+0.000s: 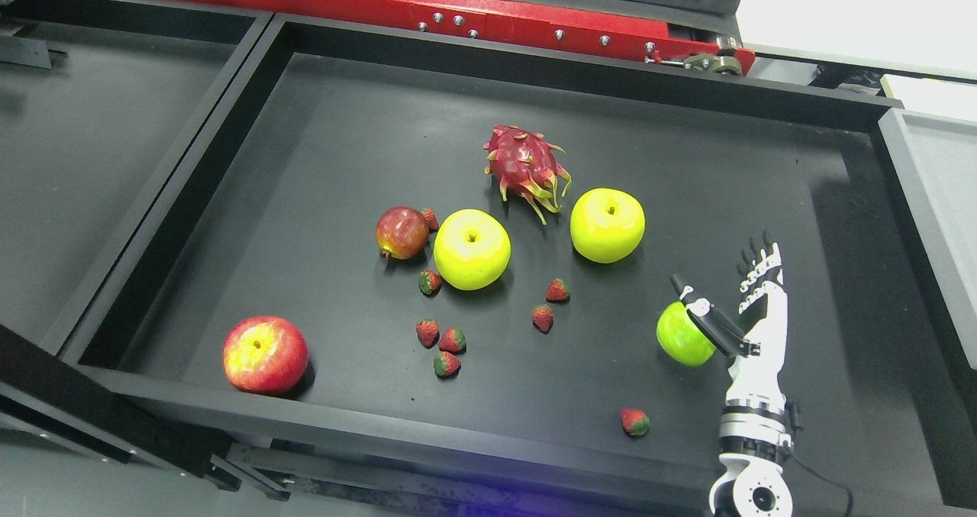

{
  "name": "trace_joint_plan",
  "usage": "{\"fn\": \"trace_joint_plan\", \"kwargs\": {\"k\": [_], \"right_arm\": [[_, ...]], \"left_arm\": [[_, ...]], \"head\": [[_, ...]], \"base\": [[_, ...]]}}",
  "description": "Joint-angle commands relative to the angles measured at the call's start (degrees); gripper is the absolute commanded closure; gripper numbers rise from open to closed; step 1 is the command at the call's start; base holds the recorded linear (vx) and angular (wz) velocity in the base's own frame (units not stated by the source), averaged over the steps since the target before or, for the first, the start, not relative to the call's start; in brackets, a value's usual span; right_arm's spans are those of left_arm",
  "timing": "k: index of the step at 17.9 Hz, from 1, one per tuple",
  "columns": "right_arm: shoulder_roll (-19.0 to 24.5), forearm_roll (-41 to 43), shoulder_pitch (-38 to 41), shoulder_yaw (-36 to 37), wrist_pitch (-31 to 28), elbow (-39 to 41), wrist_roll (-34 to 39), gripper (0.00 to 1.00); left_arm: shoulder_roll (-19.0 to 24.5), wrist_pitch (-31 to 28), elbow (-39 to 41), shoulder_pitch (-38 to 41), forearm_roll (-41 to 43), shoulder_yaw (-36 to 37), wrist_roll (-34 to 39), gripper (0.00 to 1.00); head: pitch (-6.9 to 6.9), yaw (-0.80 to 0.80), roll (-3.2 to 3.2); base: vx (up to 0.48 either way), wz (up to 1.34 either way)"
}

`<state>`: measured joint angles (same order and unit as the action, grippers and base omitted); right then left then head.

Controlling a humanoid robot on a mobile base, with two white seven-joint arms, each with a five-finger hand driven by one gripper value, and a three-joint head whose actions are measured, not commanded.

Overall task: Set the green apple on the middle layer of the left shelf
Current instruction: 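Withdraw the open right hand upward from the apple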

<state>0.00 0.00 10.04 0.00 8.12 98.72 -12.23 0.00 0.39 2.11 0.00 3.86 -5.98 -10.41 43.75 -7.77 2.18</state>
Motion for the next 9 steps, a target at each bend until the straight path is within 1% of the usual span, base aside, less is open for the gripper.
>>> {"fn": "trace_joint_plan", "kwargs": {"k": [1,4,6,9], "right_arm": [[-1.0,0.62,-0.54,0.09,1.63,-0.02,0.19,0.0],[-1.0,0.18,-2.03,0.0,-0.64,-1.15,0.19,0.0],[-1.0,0.18,-2.22,-3.15,-2.58,-1.95,0.1,0.0],[-1.0,0.18,-1.52,-6.59,-2.59,-1.95,-0.42,0.0]], "left_arm": [[1.0,0.05,0.0,-1.23,-0.08,0.0,-0.04,0.0],[1.0,0.05,0.0,-1.23,0.01,0.0,-0.04,0.0],[1.0,0.05,0.0,-1.23,0.01,0.0,-0.04,0.0],[1.0,0.05,0.0,-1.23,0.01,0.0,-0.04,0.0]], "head": [[0.0,0.0,0.0],[0.0,0.0,0.0],[0.0,0.0,0.0],[0.0,0.0,0.0]], "base": [[0.0,0.0],[0.0,0.0],[0.0,0.0],[0.0,0.0]]}}
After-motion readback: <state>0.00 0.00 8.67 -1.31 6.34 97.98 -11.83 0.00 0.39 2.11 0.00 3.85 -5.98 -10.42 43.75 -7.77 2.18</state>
